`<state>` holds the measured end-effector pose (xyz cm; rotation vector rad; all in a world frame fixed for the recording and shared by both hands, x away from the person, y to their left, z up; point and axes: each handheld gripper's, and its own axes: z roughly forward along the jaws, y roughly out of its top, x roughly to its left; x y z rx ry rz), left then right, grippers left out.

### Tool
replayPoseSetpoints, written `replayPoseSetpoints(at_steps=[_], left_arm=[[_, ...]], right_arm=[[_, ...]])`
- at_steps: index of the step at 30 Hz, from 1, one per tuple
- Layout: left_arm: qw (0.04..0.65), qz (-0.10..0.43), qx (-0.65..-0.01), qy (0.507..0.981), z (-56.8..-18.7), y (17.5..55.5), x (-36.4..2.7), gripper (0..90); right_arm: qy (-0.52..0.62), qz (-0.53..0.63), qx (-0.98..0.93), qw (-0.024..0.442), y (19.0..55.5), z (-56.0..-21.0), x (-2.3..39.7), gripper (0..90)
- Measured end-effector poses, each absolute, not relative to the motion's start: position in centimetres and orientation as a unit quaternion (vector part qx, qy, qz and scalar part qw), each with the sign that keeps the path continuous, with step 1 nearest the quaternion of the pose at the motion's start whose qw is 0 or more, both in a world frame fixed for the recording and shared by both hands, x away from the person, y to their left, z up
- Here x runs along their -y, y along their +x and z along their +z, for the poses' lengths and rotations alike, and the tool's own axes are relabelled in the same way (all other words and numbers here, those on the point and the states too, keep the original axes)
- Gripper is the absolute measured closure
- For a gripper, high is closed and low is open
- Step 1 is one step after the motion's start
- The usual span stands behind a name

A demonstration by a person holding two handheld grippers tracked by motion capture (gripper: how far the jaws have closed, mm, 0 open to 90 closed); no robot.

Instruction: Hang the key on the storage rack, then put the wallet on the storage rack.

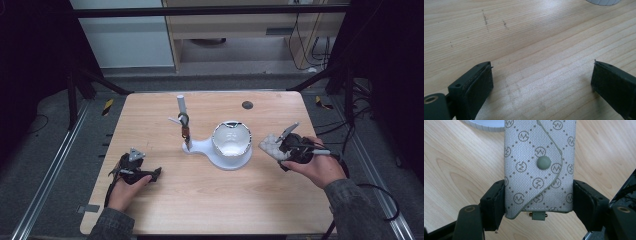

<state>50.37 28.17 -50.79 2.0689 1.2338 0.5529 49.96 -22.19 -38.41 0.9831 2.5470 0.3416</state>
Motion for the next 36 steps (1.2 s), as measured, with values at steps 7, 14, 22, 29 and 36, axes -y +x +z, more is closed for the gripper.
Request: replayPoseSetpoints(at_steps=[7,14,22,29,36], left_arm=[[0.329,0.211,-0.471,0.791,-50.8,50.4,-28.2,3.2],[0.329,0.211,-0.471,0.791,-50.8,50.4,-28.2,3.0],[0.328,0.211,-0.471,0.791,-50.8,50.4,-28.2,3.0],[0.329,0.211,-0.471,0.791,-50.8,50.4,-28.2,2.9],[0.327,0.211,-0.47,0.792,-50.8,50.4,-28.2,2.8]], right_arm=[[0.338,0.122,-0.911,0.202,50.1,-37.3,21.8,31.2],[0.317,0.12,-0.917,0.209,50.3,-36.1,20.8,31.1],[0.292,0.115,-0.925,0.216,50.7,-35.3,19.0,31.2],[0.275,0.115,-0.929,0.22,50.9,-35.0,17.4,31.2],[0.261,0.112,-0.933,0.222,51.2,-35.1,15.9,31.2]])
